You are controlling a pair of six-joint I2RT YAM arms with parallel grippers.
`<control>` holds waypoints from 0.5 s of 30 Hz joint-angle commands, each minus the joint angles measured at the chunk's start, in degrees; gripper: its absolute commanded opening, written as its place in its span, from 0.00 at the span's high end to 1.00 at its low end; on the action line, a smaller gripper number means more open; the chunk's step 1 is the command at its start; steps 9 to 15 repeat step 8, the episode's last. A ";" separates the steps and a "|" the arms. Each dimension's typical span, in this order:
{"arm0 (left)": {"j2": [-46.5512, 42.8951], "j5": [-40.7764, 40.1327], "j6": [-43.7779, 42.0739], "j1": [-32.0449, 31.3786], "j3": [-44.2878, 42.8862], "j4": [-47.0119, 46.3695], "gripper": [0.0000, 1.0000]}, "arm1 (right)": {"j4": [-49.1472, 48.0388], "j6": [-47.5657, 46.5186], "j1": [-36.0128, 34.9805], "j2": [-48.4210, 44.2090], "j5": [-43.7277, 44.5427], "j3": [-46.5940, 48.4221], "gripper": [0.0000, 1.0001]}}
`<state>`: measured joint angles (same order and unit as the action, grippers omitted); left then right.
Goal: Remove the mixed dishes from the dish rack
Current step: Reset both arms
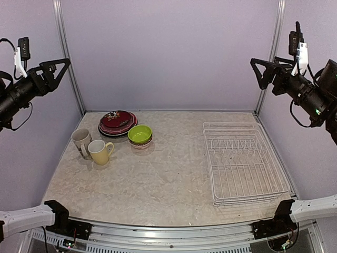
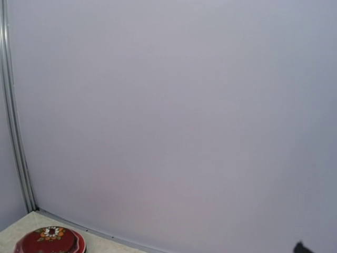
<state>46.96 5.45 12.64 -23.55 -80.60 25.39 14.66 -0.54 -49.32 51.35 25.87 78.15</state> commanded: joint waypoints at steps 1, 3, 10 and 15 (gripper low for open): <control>0.65 1.86 1.05 0.21 0.44 -1.66 0.01 | -0.29 0.36 0.43 0.46 1.08 0.53 0.00; 0.60 1.69 1.36 0.19 0.60 -2.06 0.01 | -0.19 0.37 0.38 1.06 1.78 1.02 0.00; 0.67 2.52 1.59 0.20 -0.28 -0.99 0.01 | 1.00 1.99 0.38 1.52 1.85 0.51 0.00; 0.67 2.52 1.59 0.20 -0.28 -0.99 0.01 | 1.00 1.99 0.38 1.52 1.85 0.51 0.00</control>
